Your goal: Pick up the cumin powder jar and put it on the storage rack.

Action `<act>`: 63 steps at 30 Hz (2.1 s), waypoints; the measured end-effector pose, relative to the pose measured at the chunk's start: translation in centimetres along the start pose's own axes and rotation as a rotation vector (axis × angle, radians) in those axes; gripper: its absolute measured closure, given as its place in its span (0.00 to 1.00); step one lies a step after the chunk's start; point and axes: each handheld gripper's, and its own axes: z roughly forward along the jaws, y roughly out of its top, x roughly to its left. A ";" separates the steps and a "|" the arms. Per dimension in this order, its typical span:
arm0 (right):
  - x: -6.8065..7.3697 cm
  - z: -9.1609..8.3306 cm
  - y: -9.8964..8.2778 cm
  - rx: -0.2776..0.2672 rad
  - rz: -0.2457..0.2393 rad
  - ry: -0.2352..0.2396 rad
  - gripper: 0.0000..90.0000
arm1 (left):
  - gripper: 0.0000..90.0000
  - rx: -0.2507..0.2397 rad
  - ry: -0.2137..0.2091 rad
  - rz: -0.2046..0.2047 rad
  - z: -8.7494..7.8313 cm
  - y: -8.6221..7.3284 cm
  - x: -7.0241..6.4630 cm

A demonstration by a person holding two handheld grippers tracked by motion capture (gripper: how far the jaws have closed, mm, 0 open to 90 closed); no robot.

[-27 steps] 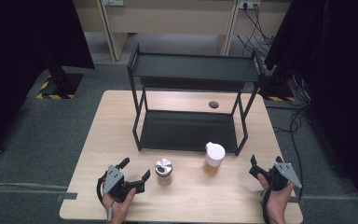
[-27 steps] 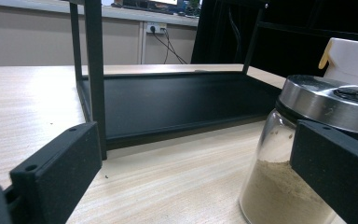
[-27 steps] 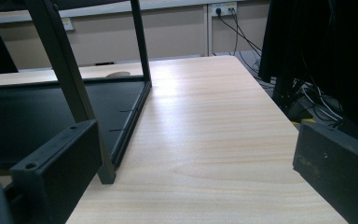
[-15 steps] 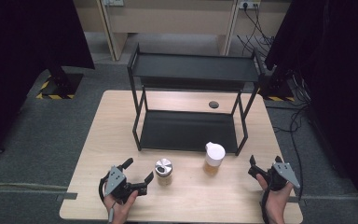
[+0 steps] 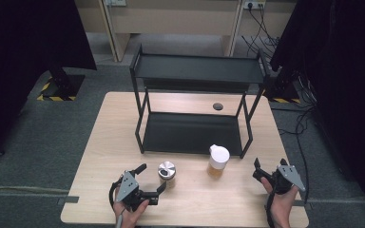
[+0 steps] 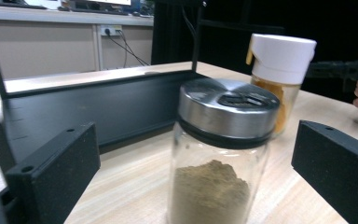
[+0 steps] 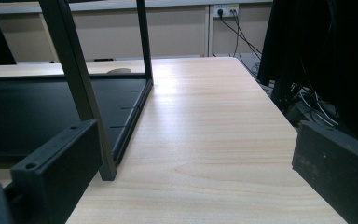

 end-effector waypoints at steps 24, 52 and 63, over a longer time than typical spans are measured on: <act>-0.1 0.1 0.2 0.008 -0.011 0.006 0.02 | 0.09 0.110 0.015 0.052 3.4 1.3 -2.2; 0.0 0.1 0.1 0.008 -0.017 0.006 0.02 | 0.34 0.134 0.054 0.038 3.7 1.7 -2.6; 0.0 0.1 0.2 0.013 -0.030 0.011 0.03 | 0.34 0.061 0.091 0.011 2.5 2.2 -2.3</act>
